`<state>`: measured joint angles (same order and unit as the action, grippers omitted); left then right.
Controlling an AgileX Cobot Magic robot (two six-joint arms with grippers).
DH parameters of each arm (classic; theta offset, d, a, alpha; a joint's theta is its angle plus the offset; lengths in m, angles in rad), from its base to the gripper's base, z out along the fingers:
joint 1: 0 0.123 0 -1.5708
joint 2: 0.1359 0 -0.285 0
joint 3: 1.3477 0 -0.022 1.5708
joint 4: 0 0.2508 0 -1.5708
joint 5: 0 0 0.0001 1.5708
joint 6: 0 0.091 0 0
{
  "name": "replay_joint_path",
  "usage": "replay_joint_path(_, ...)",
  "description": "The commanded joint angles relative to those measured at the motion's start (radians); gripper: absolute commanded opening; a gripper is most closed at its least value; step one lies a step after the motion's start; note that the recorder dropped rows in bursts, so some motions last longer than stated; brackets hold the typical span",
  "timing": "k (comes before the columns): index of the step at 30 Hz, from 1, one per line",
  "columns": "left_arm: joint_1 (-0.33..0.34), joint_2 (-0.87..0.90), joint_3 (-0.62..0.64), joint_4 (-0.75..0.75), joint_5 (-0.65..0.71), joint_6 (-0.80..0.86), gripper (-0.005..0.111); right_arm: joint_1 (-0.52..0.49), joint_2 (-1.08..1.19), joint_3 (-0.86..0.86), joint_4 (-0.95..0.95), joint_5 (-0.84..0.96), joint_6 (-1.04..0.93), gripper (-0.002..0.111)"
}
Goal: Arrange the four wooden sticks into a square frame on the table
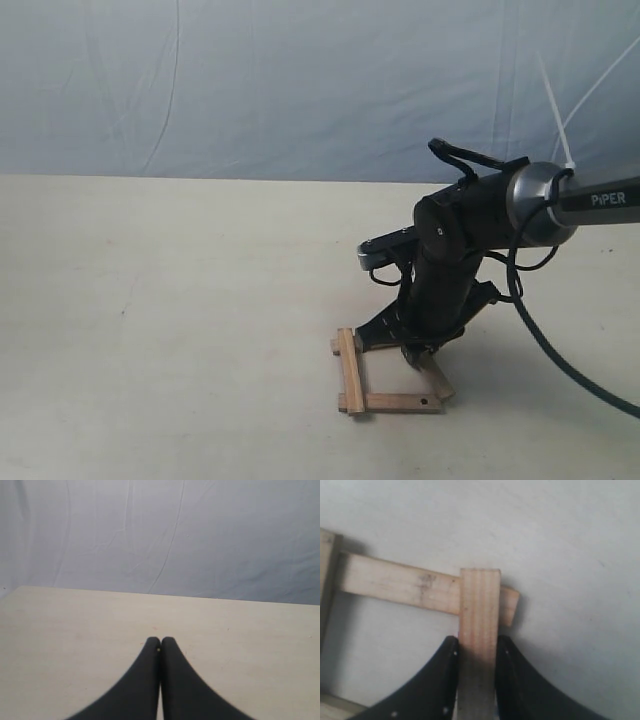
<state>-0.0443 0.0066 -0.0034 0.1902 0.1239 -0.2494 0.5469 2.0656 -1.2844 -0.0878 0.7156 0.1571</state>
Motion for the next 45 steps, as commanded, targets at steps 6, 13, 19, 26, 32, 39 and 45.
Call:
replay_joint_path(6, 0.003, -0.007, 0.003, -0.378, -0.286, -0.142, 0.000, 0.002, 0.003, 0.005, 0.010, -0.007, 0.000, -0.001)
replay_joint_path(13, -0.003, 0.228, -0.075, -0.043, -0.319, -0.457, 0.000, 0.002, 0.003, 0.005, 0.012, -0.024, 0.000, -0.001)
replay_joint_path(19, -0.049, 0.786, -0.197, 0.794, -0.702, -1.025, 0.000, 0.002, 0.003, 0.005, 0.029, -0.023, 0.000, -0.001)
replay_joint_path(26, -0.060, 1.601, -0.477, 1.065, -0.967, -1.179, 0.000, 0.002, 0.003, 0.005, 0.061, -0.039, 0.000, -0.001)
replay_joint_path(32, -0.192, 1.903, -0.644, 1.090, -0.970, -1.212, 0.000, 0.002, 0.003, 0.005, 0.074, -0.042, 0.000, -0.001)
replay_joint_path(39, -0.370, 2.005, -0.815, 1.139, -0.741, -1.363, 0.000, 0.002, 0.003, 0.005, 0.098, -0.034, 0.000, -0.001)
replay_joint_path(45, -0.472, 2.006, -0.873, 1.150, -0.590, -1.423, 0.000, 0.002, 0.003, 0.005, 0.102, -0.031, 0.000, -0.001)
